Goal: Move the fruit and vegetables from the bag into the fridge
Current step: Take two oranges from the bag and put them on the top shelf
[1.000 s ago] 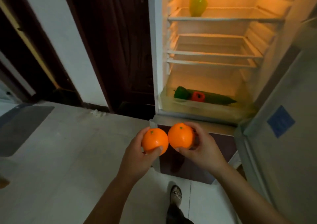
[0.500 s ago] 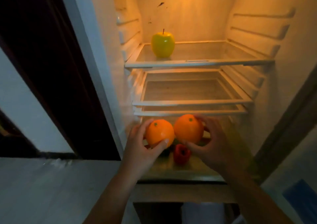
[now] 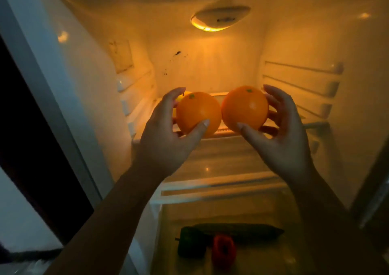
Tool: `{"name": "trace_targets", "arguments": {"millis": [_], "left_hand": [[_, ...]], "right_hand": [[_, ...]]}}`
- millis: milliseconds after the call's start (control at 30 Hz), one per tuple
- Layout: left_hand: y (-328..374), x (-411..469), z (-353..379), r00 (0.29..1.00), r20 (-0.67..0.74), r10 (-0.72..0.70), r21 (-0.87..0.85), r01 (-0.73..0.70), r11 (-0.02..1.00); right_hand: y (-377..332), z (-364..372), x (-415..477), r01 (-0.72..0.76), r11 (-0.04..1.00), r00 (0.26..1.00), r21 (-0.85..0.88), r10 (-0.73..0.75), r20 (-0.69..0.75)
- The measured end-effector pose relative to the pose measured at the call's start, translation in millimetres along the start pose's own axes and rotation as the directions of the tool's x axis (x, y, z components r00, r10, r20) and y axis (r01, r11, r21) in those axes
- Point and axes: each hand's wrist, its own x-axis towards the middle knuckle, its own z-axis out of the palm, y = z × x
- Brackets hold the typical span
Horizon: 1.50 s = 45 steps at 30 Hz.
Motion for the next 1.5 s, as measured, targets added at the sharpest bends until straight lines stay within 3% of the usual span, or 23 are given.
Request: {"name": "trace_targets", "arguments": {"millis": [167, 300, 500, 667, 933, 1067, 1500], "left_hand": [[6.2, 37.0, 14.2, 0.984, 0.13, 0.12, 0.133, -0.137, 0.982], [15.2, 63.2, 35.7, 0.98, 0.144, 0.137, 0.19, -0.163, 0.968], [12.4, 99.8, 81.2, 0.982, 0.189, 0.001, 0.294, -0.058, 0.954], [-4.0, 110.9, 110.6, 0.979, 0.183, -0.092, 0.304, 0.032, 0.952], [-30.8, 109.6, 119.5, 0.977, 0.153, -0.15, 0.09, 0.137, 0.986], [-30.9, 107.3, 120.4, 0.991, 0.103, -0.088, 0.117, 0.076, 0.99], [-25.9, 100.0, 119.5, 0.989, 0.151, 0.001, 0.24, -0.037, 0.97]], "right_hand": [[3.1, -8.5, 33.4, 0.01, 0.995, 0.999, -0.101, -0.014, -0.039], [18.6, -18.1, 49.5, -0.017, 0.993, 0.994, -0.121, 0.003, -0.111], [56.4, -20.0, 77.7, -0.093, 0.961, 0.986, -0.261, 0.053, -0.157], [79.1, -14.7, 95.9, -0.117, 0.946, 0.988, -0.303, 0.08, -0.131], [90.5, -11.3, 91.6, -0.152, 0.89, 0.987, -0.43, 0.118, -0.106], [90.2, -11.5, 91.7, -0.153, 0.879, 0.988, -0.451, 0.134, -0.074], [87.4, -7.0, 86.9, -0.14, 0.843, 0.99, -0.519, 0.12, -0.074]]}}
